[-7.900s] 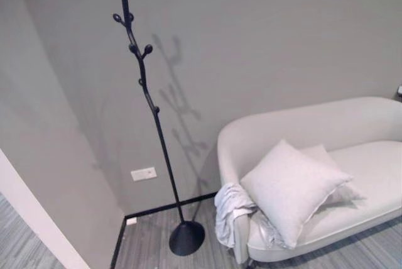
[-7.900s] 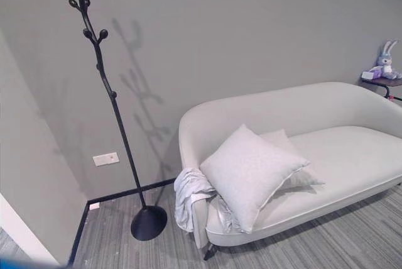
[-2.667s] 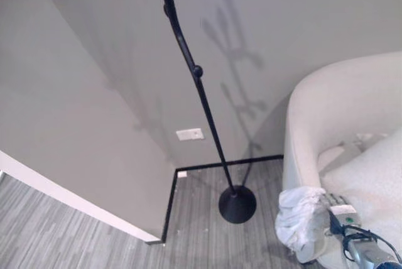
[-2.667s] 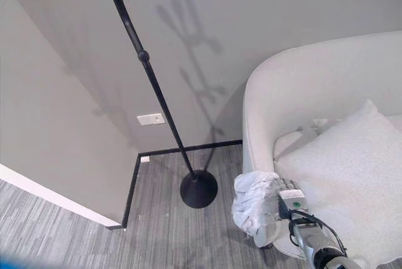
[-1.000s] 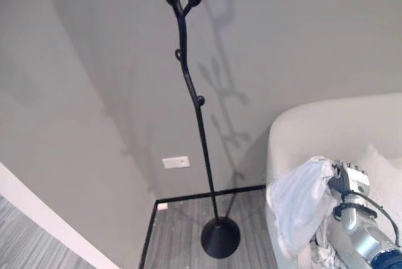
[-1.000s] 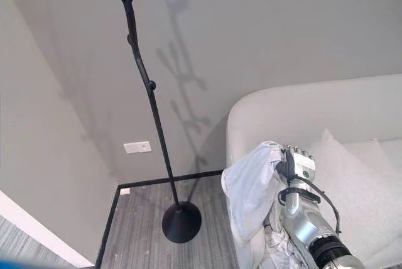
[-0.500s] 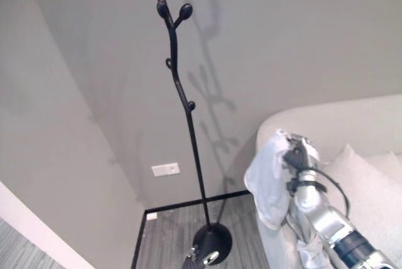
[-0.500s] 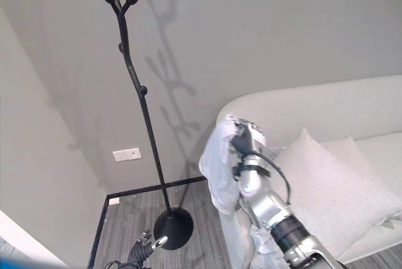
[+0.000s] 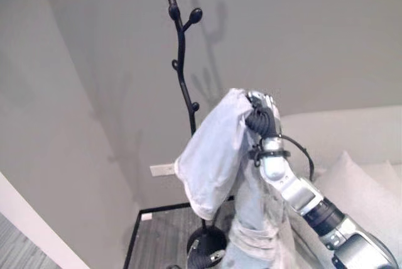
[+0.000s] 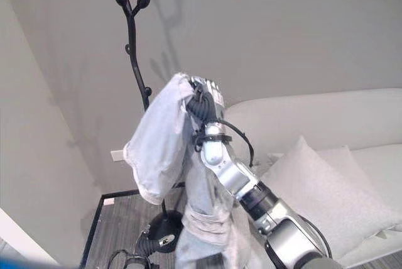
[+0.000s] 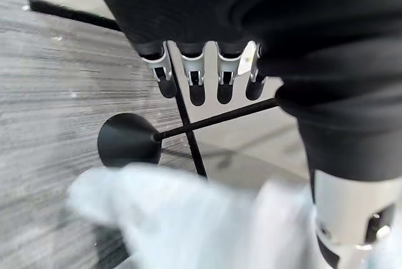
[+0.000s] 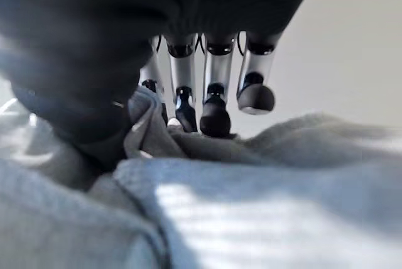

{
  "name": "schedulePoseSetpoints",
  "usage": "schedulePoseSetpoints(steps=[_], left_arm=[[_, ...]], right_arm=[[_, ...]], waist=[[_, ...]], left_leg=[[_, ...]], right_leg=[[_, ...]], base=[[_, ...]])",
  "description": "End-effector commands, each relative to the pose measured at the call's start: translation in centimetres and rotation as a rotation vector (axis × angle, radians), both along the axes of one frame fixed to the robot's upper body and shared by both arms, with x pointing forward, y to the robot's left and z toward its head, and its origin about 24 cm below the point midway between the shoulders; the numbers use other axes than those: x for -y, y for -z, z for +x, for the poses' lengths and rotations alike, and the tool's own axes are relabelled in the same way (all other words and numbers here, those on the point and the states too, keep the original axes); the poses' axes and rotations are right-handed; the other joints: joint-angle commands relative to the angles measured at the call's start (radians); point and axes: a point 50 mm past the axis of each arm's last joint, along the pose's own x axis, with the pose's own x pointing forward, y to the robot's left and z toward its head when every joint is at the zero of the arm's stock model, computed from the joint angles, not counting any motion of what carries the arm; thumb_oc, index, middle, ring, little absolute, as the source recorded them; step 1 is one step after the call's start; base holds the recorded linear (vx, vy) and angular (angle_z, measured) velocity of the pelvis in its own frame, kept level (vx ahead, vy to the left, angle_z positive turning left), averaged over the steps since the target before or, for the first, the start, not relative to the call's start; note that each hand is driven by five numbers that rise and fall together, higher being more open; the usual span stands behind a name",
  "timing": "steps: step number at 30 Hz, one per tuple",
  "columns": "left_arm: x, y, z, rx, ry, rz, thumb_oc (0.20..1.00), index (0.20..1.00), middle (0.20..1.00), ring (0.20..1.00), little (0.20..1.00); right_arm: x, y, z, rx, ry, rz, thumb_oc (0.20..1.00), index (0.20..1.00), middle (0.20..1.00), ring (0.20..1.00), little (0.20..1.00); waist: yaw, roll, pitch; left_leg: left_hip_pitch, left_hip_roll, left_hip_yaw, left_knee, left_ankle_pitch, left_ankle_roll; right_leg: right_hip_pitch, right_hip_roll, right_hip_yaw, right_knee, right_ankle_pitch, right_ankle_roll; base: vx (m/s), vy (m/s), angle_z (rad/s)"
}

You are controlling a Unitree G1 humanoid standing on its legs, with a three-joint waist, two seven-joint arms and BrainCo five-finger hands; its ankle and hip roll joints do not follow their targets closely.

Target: Hang the clothes on the sofa on the clothes rack.

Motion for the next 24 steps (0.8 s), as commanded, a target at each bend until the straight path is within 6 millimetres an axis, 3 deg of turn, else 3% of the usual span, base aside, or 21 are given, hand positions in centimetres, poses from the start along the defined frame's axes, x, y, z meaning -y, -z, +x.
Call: schedulePoseSetpoints(steps=[1, 6, 14, 15, 24], left_arm=[[0.0, -1.7, 2.7, 0.108, 0.083, 0.129, 1.0, 1.0, 1.0, 1.0, 1.0], [0.6, -2.8, 4.1, 0.195, 0.16, 0.251, 1.0, 1.0, 1.0, 1.0, 1.0], [0.0, -4.7, 6.3, 0.357, 0.259, 0.584, 1.0, 1.0, 1.0, 1.0, 1.0], [-0.6, -5.3, 6.9, 0.4, 0.261, 0.681, 1.0, 1.0, 1.0, 1.0, 1.0], [-3.5, -7.8, 7.8, 0.584, 0.233, 0.879, 1.0, 1.0, 1.0, 1.0, 1.0]], right_arm=[[-2.1, -5.0, -1.0, 0.162, -0.094, 0.132, 0.2, 0.2, 0.2, 0.2, 0.2], [-4.0, -7.9, -2.7, 0.262, -0.194, 0.162, 0.2, 0.2, 0.2, 0.2, 0.2], [-5.9, -9.6, -4.8, 0.349, -0.325, 0.162, 0.2, 0.2, 0.2, 0.2, 0.2], [-6.2, -10.1, -5.2, 0.374, -0.343, 0.157, 0.2, 0.2, 0.2, 0.2, 0.2], [-6.3, -12.4, -4.8, 0.433, -0.273, 0.134, 0.2, 0.2, 0.2, 0.2, 0.2]], waist=[[0.009, -0.084, -0.021], [-0.002, -0.085, -0.028], [-0.027, -0.086, -0.032], [-0.033, -0.085, -0.034], [-0.02, -0.078, -0.034]], left_leg=[[0.071, -0.049, -0.01, 0.005, -0.125, 0.045], [0.078, -0.05, -0.006, 0.005, -0.129, 0.046], [0.091, -0.051, 0.009, 0.005, -0.135, 0.045], [0.094, -0.051, 0.014, 0.005, -0.137, 0.044], [0.092, -0.052, 0.02, 0.005, -0.13, 0.043]], right_leg=[[0.054, -0.071, 0.111, -0.099, 0.076, 0.056], [0.051, -0.069, 0.116, -0.095, 0.076, 0.057], [0.046, -0.066, 0.129, -0.083, 0.073, 0.059], [0.046, -0.064, 0.133, -0.082, 0.072, 0.059], [0.036, -0.068, 0.134, -0.079, 0.078, 0.062]], base=[[0.0, 0.0, 0.0], [0.0, 0.0, 0.0], [0.0, 0.0, 0.0], [0.0, 0.0, 0.0], [0.01, 0.006, -0.07]])
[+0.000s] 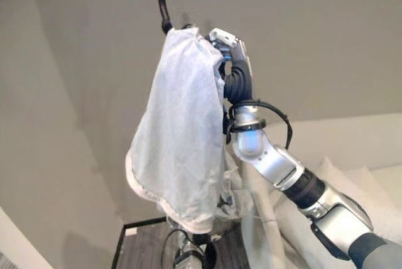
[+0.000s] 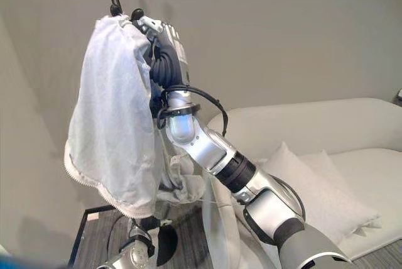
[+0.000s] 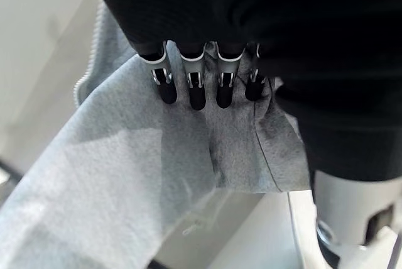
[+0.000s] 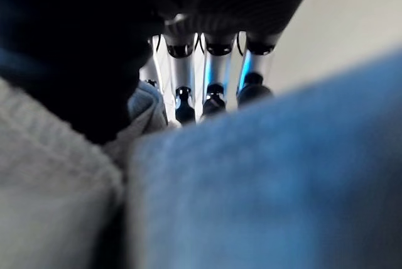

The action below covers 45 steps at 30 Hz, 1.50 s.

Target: Hang the clothes on the sofa on the clothes rack.

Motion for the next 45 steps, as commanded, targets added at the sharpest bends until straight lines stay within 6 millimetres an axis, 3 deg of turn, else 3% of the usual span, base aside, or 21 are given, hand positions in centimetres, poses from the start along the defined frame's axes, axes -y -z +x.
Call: schedulePoseSetpoints(steps=[1, 6, 9, 18, 25, 26, 32, 36, 40, 45], left_arm=[[-2.0, -3.7, 2.6, 0.222, 0.063, 0.173, 1.0, 1.0, 1.0, 1.0, 1.0], [-5.6, -5.0, 1.4, 0.303, 0.107, 0.347, 1.0, 1.0, 1.0, 1.0, 1.0], [-5.9, -5.0, 1.2, 0.303, 0.134, 0.388, 1.0, 1.0, 1.0, 1.0, 1.0], [-5.3, -4.3, 1.2, 0.265, 0.191, 0.453, 1.0, 1.0, 1.0, 1.0, 1.0], [-3.5, -2.4, 1.6, 0.158, 0.201, 0.45, 1.0, 1.0, 1.0, 1.0, 1.0], [-3.0, -2.2, 1.8, 0.136, 0.195, 0.429, 0.2, 0.2, 0.2, 0.2, 0.2], [-0.8, -2.1, 2.7, 0.085, 0.16, 0.298, 0.2, 0.2, 0.2, 0.2, 0.2], [-0.7, -2.1, 2.6, 0.09, 0.139, 0.258, 0.2, 0.2, 0.2, 0.2, 0.2], [-1.1, -1.9, 2.1, 0.099, 0.119, 0.232, 0.2, 0.2, 0.2, 0.2, 0.2], [-2.9, -2.6, 1.9, 0.152, 0.056, 0.222, 0.2, 0.2, 0.2, 0.2, 0.2]], right_arm=[[-0.2, -5.1, -0.7, 0.137, 0.015, 0.099, 0.2, 0.2, 0.2, 0.2, 0.2], [0.3, -5.6, -0.6, 0.169, 0.068, 0.092, 0.2, 0.2, 0.2, 0.2, 0.2], [0.3, -5.6, -0.5, 0.167, 0.078, 0.088, 0.2, 0.2, 0.2, 0.2, 0.2], [0.0, -5.5, -0.8, 0.174, 0.049, 0.07, 0.2, 0.2, 0.2, 0.2, 0.2], [-0.7, -4.9, -1.7, 0.162, -0.054, 0.064, 0.2, 0.2, 0.2, 0.2, 0.2], [-0.9, -5.0, -1.9, 0.163, -0.073, 0.062, 0.2, 0.2, 0.2, 0.2, 0.2], [-0.6, -5.3, -2.9, 0.189, -0.107, 0.06, 0.2, 0.2, 0.2, 0.2, 0.2], [-0.3, -5.4, -2.5, 0.178, -0.088, 0.064, 0.2, 0.2, 0.2, 0.2, 0.2], [0.5, -5.3, -1.5, 0.159, -0.028, 0.064, 0.2, 0.2, 0.2, 0.2, 0.2], [4.0, -5.9, 0.2, 0.173, 0.146, 0.058, 0.2, 0.2, 0.2, 0.2, 0.2]], waist=[[0.036, -0.055, 0.006], [0.074, -0.044, 0.003], [0.078, -0.044, 0.003], [0.068, -0.041, 0.008], [0.04, -0.051, 0.006], [0.033, -0.052, 0.006], [0.004, -0.05, 0.004], [0.002, -0.047, 0.002], [0.005, -0.043, 0.002], [0.007, -0.044, 0.006]], left_leg=[[0.07, -0.055, -0.008, 0.009, -0.127, 0.047], [0.067, -0.066, -0.031, 0.009, -0.134, 0.056], [0.067, -0.07, -0.036, 0.009, -0.135, 0.058], [0.073, -0.08, -0.034, 0.009, -0.141, 0.066], [0.082, -0.08, -0.02, 0.009, -0.142, 0.064], [0.083, -0.08, -0.016, 0.009, -0.142, 0.063], [0.092, -0.076, -0.002, 0.009, -0.146, 0.06], [0.099, -0.072, 0.005, 0.009, -0.154, 0.06], [0.096, -0.072, 0.006, 0.009, -0.154, 0.06], [0.081, -0.082, 0.0, 0.009, -0.143, 0.062]], right_leg=[[0.036, -0.072, 0.105, -0.089, 0.079, 0.062], [0.045, -0.088, 0.087, -0.083, 0.079, 0.067], [0.047, -0.092, 0.085, -0.08, 0.08, 0.069], [0.039, -0.098, 0.09, -0.071, 0.087, 0.072], [0.035, -0.094, 0.104, -0.069, 0.092, 0.073], [0.034, -0.093, 0.106, -0.068, 0.091, 0.072], [0.032, -0.083, 0.117, -0.069, 0.088, 0.069], [0.033, -0.08, 0.12, -0.071, 0.081, 0.072], [0.034, -0.079, 0.121, -0.077, 0.081, 0.072], [0.026, -0.086, 0.121, -0.082, 0.098, 0.072]], base=[[0.0, 0.0, 0.0], [0.01, 0.016, 0.02], [0.0, 0.018, 0.11], [0.0, 0.013, 0.06], [0.0, 0.001, -0.01], [-0.01, 0.004, -0.07], [0.01, 0.002, -0.1], [0.01, 0.0, -0.08], [0.0, 0.0, 0.0], [-0.02, 0.008, 0.01]])
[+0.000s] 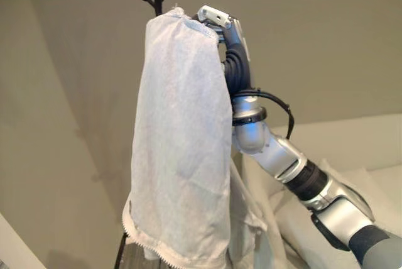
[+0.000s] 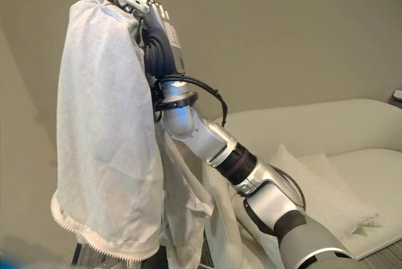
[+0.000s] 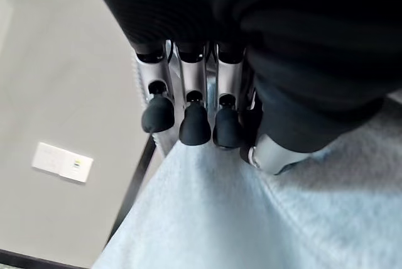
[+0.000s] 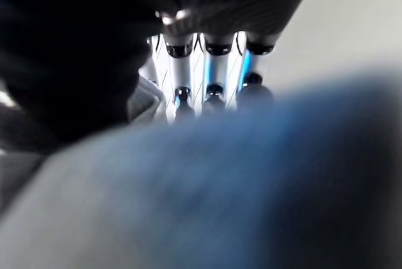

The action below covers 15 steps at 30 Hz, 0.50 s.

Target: Hang the clothes on the sofa on the clothes rack.

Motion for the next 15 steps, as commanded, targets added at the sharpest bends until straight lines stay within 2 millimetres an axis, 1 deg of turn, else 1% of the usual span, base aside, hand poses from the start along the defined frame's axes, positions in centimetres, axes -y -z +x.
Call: schedulePoseSetpoints(steps=[1, 2, 3, 5, 6, 7, 8, 9, 10, 13, 14, 15], left_arm=[[-3.8, -3.9, 2.4, 0.226, -0.088, 0.02, 0.2, 0.2, 0.2, 0.2, 0.2], [-3.8, -3.9, 2.4, 0.225, -0.088, 0.021, 0.2, 0.2, 0.2, 0.2, 0.2], [-4.6, -4.5, 2.3, 0.262, -0.101, 0.027, 0.2, 0.2, 0.2, 0.2, 0.2], [-6.2, -5.6, 2.0, 0.317, -0.127, 0.044, 0.2, 0.2, 0.2, 0.2, 0.2], [-7.6, -6.9, 1.8, 0.38, -0.157, 0.058, 0.2, 0.2, 0.2, 0.2, 0.2], [-7.7, -6.9, 1.7, 0.377, -0.156, 0.06, 0.2, 0.2, 0.2, 0.2, 0.2], [-8.6, -7.8, 1.6, 0.422, -0.17, 0.077, 0.2, 0.2, 0.2, 0.2, 0.2], [-10.1, -9.4, 1.2, 0.479, -0.181, 0.112, 0.2, 0.2, 0.2, 0.2, 0.2], [-10.2, -9.4, 1.1, 0.476, -0.18, 0.115, 0.2, 0.2, 0.2, 0.2, 0.2], [-11.9, -11.4, 0.5, 0.547, -0.195, 0.165, 0.2, 0.2, 0.2, 0.2, 0.2], [-12.6, -12.8, 0.2, 0.598, -0.192, 0.203, 0.2, 0.2, 0.2, 0.2, 0.2], [-13.1, -13.4, 0.0, 0.618, -0.195, 0.222, 0.2, 0.2, 0.2, 0.2, 0.2]], right_arm=[[5.0, -4.9, 0.4, 0.124, 0.19, 0.136, 0.2, 0.2, 0.2, 0.2, 0.2], [5.1, -4.9, 0.4, 0.123, 0.19, 0.137, 0.2, 0.2, 0.2, 0.2, 0.2], [6.6, -4.8, 0.3, 0.14, 0.231, 0.14, 0.2, 0.2, 0.2, 0.2, 0.2], [8.8, -4.5, -0.4, 0.177, 0.288, 0.139, 0.2, 0.2, 0.2, 0.2, 0.2], [10.8, -4.0, -1.3, 0.212, 0.343, 0.126, 0.2, 0.2, 0.2, 0.2, 0.2], [10.9, -3.9, -1.3, 0.209, 0.344, 0.127, 0.2, 0.2, 0.2, 0.2, 0.2], [11.6, -3.5, -1.8, 0.222, 0.353, 0.117, 0.2, 0.2, 0.2, 0.2, 0.2], [12.8, -2.4, -2.5, 0.218, 0.353, 0.111, 0.2, 0.2, 0.2, 0.2, 0.2], [12.9, -2.3, -2.6, 0.215, 0.353, 0.112, 0.2, 0.2, 0.2, 0.2, 0.2], [14.1, -0.9, -3.4, 0.197, 0.338, 0.097, 0.2, 0.2, 0.2, 0.2, 0.2], [14.9, -0.3, -3.7, 0.177, 0.344, 0.084, 0.2, 0.2, 0.2, 0.2, 0.2], [15.2, 0.0, -4.0, 0.172, 0.338, 0.079, 0.2, 0.2, 0.2, 0.2, 0.2]], waist=[[0.01, -0.051, 0.044], [0.01, -0.051, 0.044], [0.01, -0.05, 0.046], [0.009, -0.046, 0.049], [0.01, -0.043, 0.053], [0.01, -0.044, 0.051], [0.011, -0.041, 0.055], [0.012, -0.042, 0.057], [0.013, -0.044, 0.055], [0.015, -0.047, 0.056], [0.015, -0.049, 0.056], [0.015, -0.05, 0.057]], left_leg=[[0.08, -0.067, -0.008, 0.011, -0.141, 0.06], [0.08, -0.067, -0.008, 0.011, -0.141, 0.06], [0.079, -0.069, -0.009, 0.011, -0.143, 0.062], [0.076, -0.073, -0.008, 0.011, -0.145, 0.064], [0.071, -0.077, -0.011, 0.011, -0.148, 0.067], [0.072, -0.077, -0.01, 0.011, -0.148, 0.067], [0.07, -0.078, -0.011, 0.011, -0.149, 0.068], [0.067, -0.08, -0.01, 0.011, -0.15, 0.07], [0.068, -0.08, -0.01, 0.011, -0.15, 0.07], [0.063, -0.081, -0.006, 0.011, -0.151, 0.072], [0.06, -0.083, -0.003, 0.011, -0.151, 0.072], [0.059, -0.084, -0.001, 0.011, -0.152, 0.072]], right_leg=[[0.04, -0.072, 0.104, -0.093, 0.109, 0.067], [0.04, -0.072, 0.104, -0.092, 0.109, 0.067], [0.039, -0.074, 0.105, -0.092, 0.11, 0.069], [0.037, -0.077, 0.105, -0.094, 0.113, 0.073], [0.036, -0.08, 0.107, -0.098, 0.118, 0.076], [0.037, -0.08, 0.107, -0.099, 0.118, 0.076], [0.036, -0.081, 0.108, -0.102, 0.119, 0.079], [0.037, -0.082, 0.109, -0.105, 0.124, 0.082], [0.037, -0.082, 0.109, -0.106, 0.124, 0.082], [0.039, -0.084, 0.111, -0.117, 0.129, 0.085], [0.04, -0.085, 0.11, -0.125, 0.134, 0.088], [0.041, -0.085, 0.111, -0.129, 0.137, 0.089]], base=[[0.0, 0.033, 0.02], [0.0, 0.036, 0.01], [0.0, 0.0, 0.0], [0.01, 0.031, 0.02], [0.01, 0.022, 0.03], [0.0, 0.016, 0.03], [0.0, 0.0, 0.0], [0.01, 0.009, -0.05], [0.01, 0.01, -0.06], [0.0, 0.007, -0.08], [0.0, 0.018, -0.07], [0.0, 0.02, -0.06]])
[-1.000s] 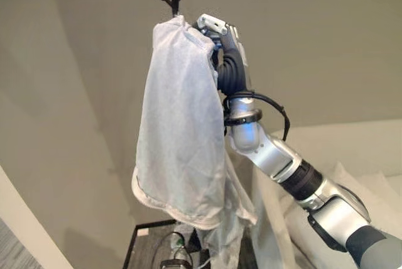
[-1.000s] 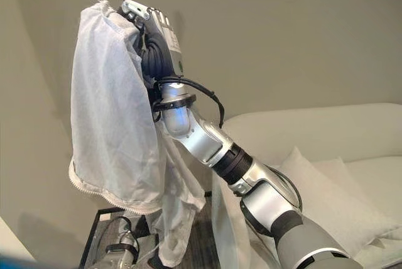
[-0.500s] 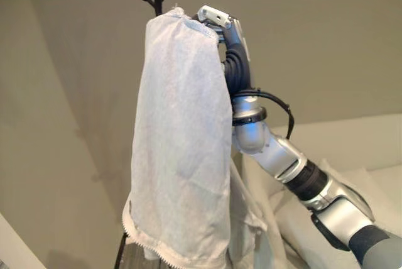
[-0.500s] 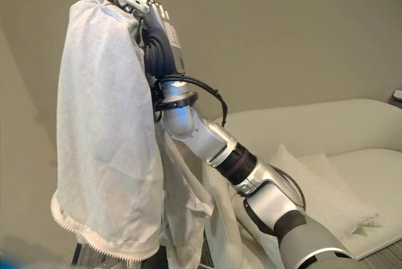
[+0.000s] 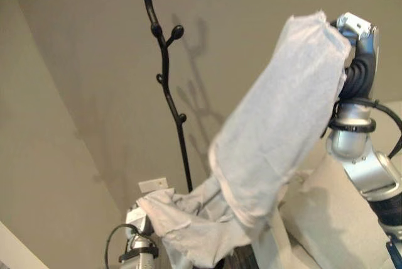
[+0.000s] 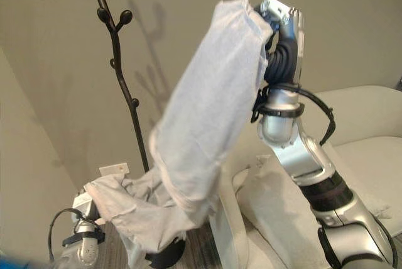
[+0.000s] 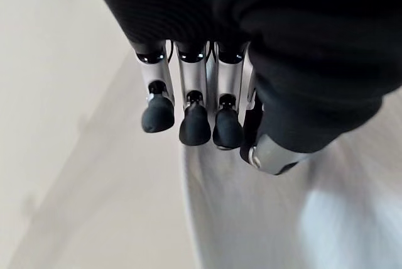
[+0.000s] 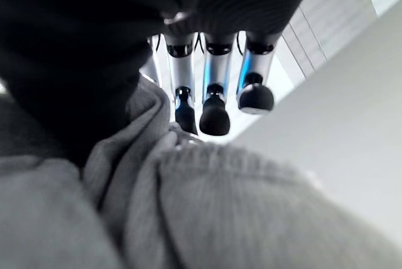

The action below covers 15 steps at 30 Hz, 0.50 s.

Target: Hang the clothes on the sofa on the clothes rack.

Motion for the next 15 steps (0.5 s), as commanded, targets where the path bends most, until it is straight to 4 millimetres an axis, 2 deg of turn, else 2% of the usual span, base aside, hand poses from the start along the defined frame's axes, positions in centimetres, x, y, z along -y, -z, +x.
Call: schedulePoseSetpoints(steps=[1, 3, 8, 11, 13, 14, 15], left_arm=[[-2.7, -5.5, 0.9, 0.177, 0.021, 0.195, 0.2, 0.2, 0.2, 0.2, 0.2], [-3.4, -7.4, 0.6, 0.234, 0.013, 0.233, 0.2, 0.2, 0.2, 0.2, 0.2], [-4.0, -10.3, 0.3, 0.346, 0.001, 0.281, 0.2, 0.2, 0.2, 0.2, 0.2], [-4.0, -10.7, 0.5, 0.374, -0.015, 0.246, 0.2, 0.2, 0.2, 0.2, 0.2], [-3.3, -10.8, 0.9, 0.389, 0.003, 0.203, 0.2, 0.2, 0.2, 0.2, 0.2], [-2.6, -10.6, 1.1, 0.384, 0.03, 0.179, 0.376, 0.376, 0.376, 0.376, 0.376], [-1.8, -10.1, 1.4, 0.373, 0.06, 0.156, 1.0, 1.0, 1.0, 1.0, 1.0]], right_arm=[[1.0, -2.7, -1.9, 0.128, -0.057, 0.027, 0.2, 0.2, 0.2, 0.2, 0.2], [1.6, -2.0, -2.2, 0.091, -0.065, 0.012, 0.2, 0.2, 0.2, 0.2, 0.2], [2.1, -0.7, -3.0, 0.051, -0.084, -0.006, 0.2, 0.2, 0.2, 0.2, 0.2], [1.9, -0.5, -3.2, 0.044, -0.095, -0.005, 0.2, 0.2, 0.2, 0.2, 0.2], [1.7, -0.4, -3.2, 0.049, -0.087, -0.002, 0.2, 0.2, 0.2, 0.2, 0.2], [1.5, -0.4, -3.1, 0.053, -0.089, -0.004, 0.2, 0.2, 0.2, 0.2, 0.2], [1.4, -0.6, -3.0, 0.056, -0.091, 0.002, 0.2, 0.2, 0.2, 0.2, 0.2]], waist=[[0.015, -0.095, 0.032], [0.016, -0.101, 0.03], [0.021, -0.117, 0.028], [0.022, -0.124, 0.028], [0.021, -0.13, 0.029], [0.02, -0.133, 0.03], [0.018, -0.137, 0.032]], left_leg=[[0.073, -0.066, -0.015, 0.011, -0.143, 0.061], [0.069, -0.069, -0.01, 0.011, -0.143, 0.062], [0.06, -0.079, 0.005, 0.011, -0.141, 0.068], [0.057, -0.086, 0.011, 0.011, -0.141, 0.072], [0.057, -0.094, 0.018, 0.011, -0.14, 0.078], [0.059, -0.096, 0.023, 0.011, -0.141, 0.08], [0.058, -0.1, 0.026, 0.011, -0.14, 0.083]], right_leg=[[0.051, -0.079, 0.1, -0.104, 0.129, 0.077], [0.052, -0.079, 0.104, -0.117, 0.141, 0.08], [0.054, -0.081, 0.117, -0.152, 0.179, 0.091], [0.053, -0.084, 0.125, -0.164, 0.199, 0.1], [0.05, -0.086, 0.138, -0.173, 0.212, 0.107], [0.05, -0.086, 0.143, -0.178, 0.215, 0.109], [0.048, -0.087, 0.147, -0.178, 0.219, 0.109]], base=[[0.0, 0.0, 0.0], [0.0, 0.023, -0.03], [-0.01, 0.03, -0.04], [-0.02, 0.044, -0.09], [-0.03, 0.039, -0.17], [-0.03, 0.039, -0.11], [0.0, 0.045, -0.08]])
